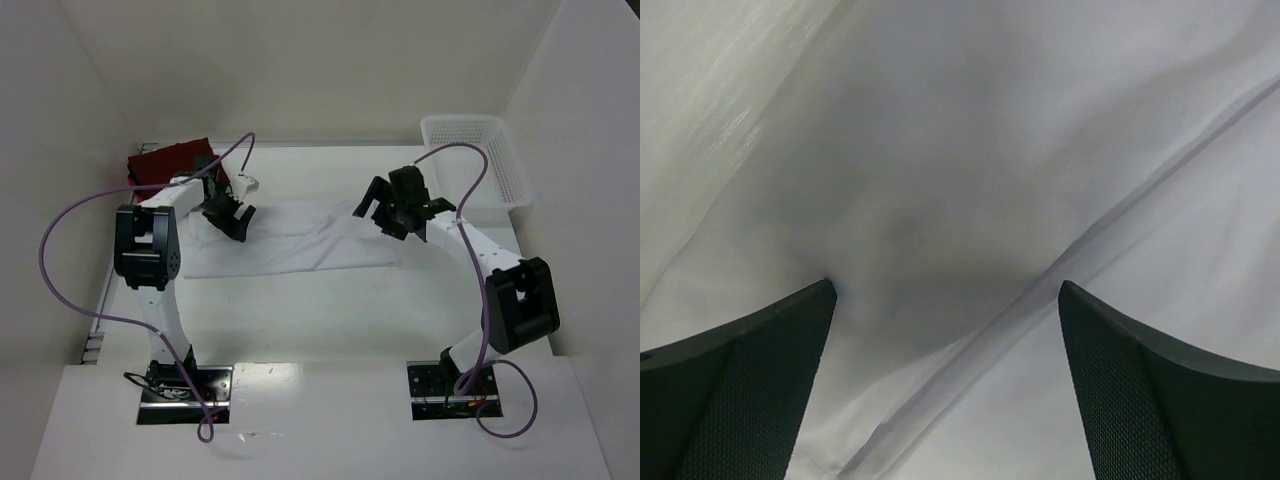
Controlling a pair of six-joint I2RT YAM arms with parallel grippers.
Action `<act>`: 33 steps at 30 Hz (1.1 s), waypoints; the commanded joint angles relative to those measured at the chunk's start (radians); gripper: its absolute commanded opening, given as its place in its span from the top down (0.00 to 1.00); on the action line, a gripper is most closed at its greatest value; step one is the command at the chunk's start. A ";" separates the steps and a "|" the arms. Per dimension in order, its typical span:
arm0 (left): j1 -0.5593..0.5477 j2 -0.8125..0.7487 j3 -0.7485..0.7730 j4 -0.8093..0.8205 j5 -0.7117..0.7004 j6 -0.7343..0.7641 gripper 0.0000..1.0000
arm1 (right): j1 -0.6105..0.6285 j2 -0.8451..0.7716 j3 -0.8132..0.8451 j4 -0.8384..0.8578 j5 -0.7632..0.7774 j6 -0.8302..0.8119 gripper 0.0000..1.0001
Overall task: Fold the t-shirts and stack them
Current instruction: Rotate the tshirt 90 degrees
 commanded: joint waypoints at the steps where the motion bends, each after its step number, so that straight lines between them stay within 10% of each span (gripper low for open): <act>1: -0.075 -0.031 -0.062 -0.114 -0.014 -0.080 0.00 | -0.003 0.047 0.028 -0.115 0.062 0.041 0.00; 33: -0.161 -0.186 -0.204 -0.111 -0.339 -0.447 0.00 | 0.045 0.415 0.144 0.038 0.077 0.063 0.00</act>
